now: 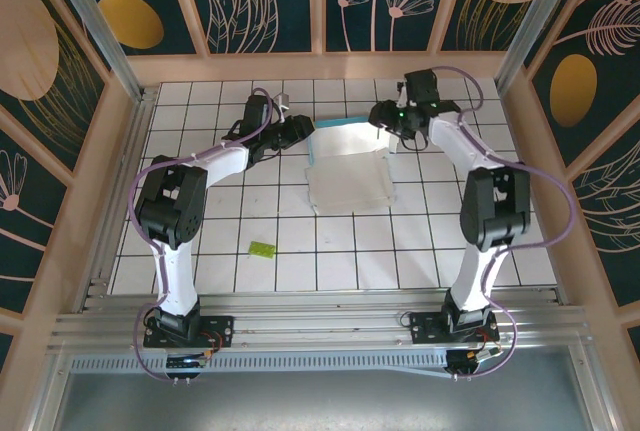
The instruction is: Fold the paper box
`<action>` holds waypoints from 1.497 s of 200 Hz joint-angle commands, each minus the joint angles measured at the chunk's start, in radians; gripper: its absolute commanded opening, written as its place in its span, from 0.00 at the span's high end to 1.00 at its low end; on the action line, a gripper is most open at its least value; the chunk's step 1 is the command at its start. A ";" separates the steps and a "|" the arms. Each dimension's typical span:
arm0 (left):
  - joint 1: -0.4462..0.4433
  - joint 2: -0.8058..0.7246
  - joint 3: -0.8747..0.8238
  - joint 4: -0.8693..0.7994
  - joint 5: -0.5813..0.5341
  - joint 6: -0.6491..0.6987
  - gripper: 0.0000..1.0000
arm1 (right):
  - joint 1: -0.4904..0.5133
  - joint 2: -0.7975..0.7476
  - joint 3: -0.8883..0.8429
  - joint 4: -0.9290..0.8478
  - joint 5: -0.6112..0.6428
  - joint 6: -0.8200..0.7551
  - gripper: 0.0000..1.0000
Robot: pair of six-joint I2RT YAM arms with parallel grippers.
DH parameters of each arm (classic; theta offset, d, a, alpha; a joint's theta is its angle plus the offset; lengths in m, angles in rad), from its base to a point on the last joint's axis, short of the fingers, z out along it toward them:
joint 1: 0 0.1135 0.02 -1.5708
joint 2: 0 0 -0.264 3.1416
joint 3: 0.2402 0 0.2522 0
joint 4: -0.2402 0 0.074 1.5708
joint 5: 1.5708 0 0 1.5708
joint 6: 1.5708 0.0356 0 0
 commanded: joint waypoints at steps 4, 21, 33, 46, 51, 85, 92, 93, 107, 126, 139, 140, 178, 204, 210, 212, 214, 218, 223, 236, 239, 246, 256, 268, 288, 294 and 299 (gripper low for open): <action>-0.009 -0.016 -0.019 0.022 0.017 -0.004 0.64 | -0.040 -0.118 -0.154 0.144 0.003 0.093 0.43; -0.011 -0.020 -0.030 0.024 0.016 -0.007 0.65 | -0.058 -0.157 -0.259 0.218 -0.011 0.156 0.43; -0.012 -0.024 -0.041 0.028 0.016 -0.009 0.65 | -0.067 -0.173 -0.318 0.267 -0.034 0.182 0.43; -0.015 -0.032 -0.053 0.036 0.022 -0.013 0.65 | -0.069 -0.178 -0.362 0.310 -0.051 0.210 0.43; -0.017 -0.036 -0.058 0.042 0.024 -0.015 0.65 | -0.068 -0.176 -0.373 0.324 -0.068 0.215 0.44; -0.032 -0.056 -0.093 0.077 0.039 -0.031 0.65 | -0.068 -0.110 -0.399 0.380 -0.084 0.237 0.48; -0.035 -0.059 -0.099 0.084 0.040 -0.034 0.65 | -0.068 -0.098 -0.405 0.390 -0.062 0.231 0.48; -0.035 -0.059 -0.100 0.084 0.041 -0.034 0.65 | -0.069 -0.097 -0.405 0.393 -0.058 0.228 0.48; -0.041 -0.065 -0.109 0.092 0.040 -0.037 0.65 | -0.064 -0.082 -0.429 0.442 -0.008 0.197 0.49; -0.044 -0.067 -0.114 0.092 0.041 -0.039 0.65 | -0.059 -0.058 -0.457 0.496 0.037 0.157 0.49; -0.044 -0.067 -0.114 0.093 0.037 -0.040 0.65 | -0.053 -0.047 -0.483 0.538 0.068 0.139 0.49; -0.044 -0.066 -0.114 0.092 0.037 -0.040 0.65 | -0.052 -0.047 -0.484 0.543 0.071 0.138 0.49; -0.046 -0.059 -0.105 0.089 0.041 -0.042 0.65 | -0.040 -0.020 -0.563 0.728 0.144 0.071 0.47; -0.047 -0.061 -0.100 0.084 0.039 -0.040 0.65 | -0.039 0.029 -0.558 0.790 0.149 0.064 0.45; -0.046 -0.063 -0.101 0.083 0.038 -0.040 0.65 | -0.040 0.038 -0.559 0.803 0.146 0.069 0.45; -0.046 -0.063 -0.100 0.083 0.039 -0.040 0.65 | -0.041 0.040 -0.560 0.812 0.144 0.069 0.45; -0.046 -0.064 -0.100 0.083 0.038 -0.040 0.65 | -0.040 0.042 -0.561 0.820 0.142 0.071 0.45; -0.047 -0.064 -0.101 0.084 0.038 -0.040 0.65 | -0.040 0.047 -0.564 0.836 0.136 0.074 0.45; -0.047 -0.063 -0.100 0.084 0.037 -0.040 0.65 | -0.040 0.054 -0.565 0.851 0.132 0.080 0.45; -0.047 -0.064 -0.100 0.082 0.037 -0.040 0.65 | -0.040 0.073 -0.564 0.872 0.131 0.097 0.45; -0.047 -0.064 -0.100 0.082 0.038 -0.040 0.65 | -0.039 0.076 -0.564 0.876 0.129 0.099 0.45; -0.047 -0.063 -0.099 0.082 0.039 -0.040 0.65 | -0.039 0.083 -0.566 0.890 0.126 0.103 0.46; -0.047 -0.062 -0.099 0.080 0.039 -0.040 0.65 | -0.038 0.090 -0.568 0.905 0.123 0.111 0.47; -0.048 -0.064 -0.099 0.079 0.041 -0.039 0.65 | -0.037 0.096 -0.574 0.928 0.110 0.113 0.50; -0.047 -0.063 -0.100 0.080 0.039 -0.036 0.65 | -0.036 0.101 -0.576 0.933 0.097 0.113 0.57; -0.048 -0.064 -0.100 0.080 0.039 -0.036 0.65 | -0.036 0.100 -0.578 0.941 0.094 0.111 0.58; -0.048 -0.063 -0.102 0.082 0.039 -0.036 0.65 | -0.036 0.101 -0.581 0.946 0.090 0.110 0.59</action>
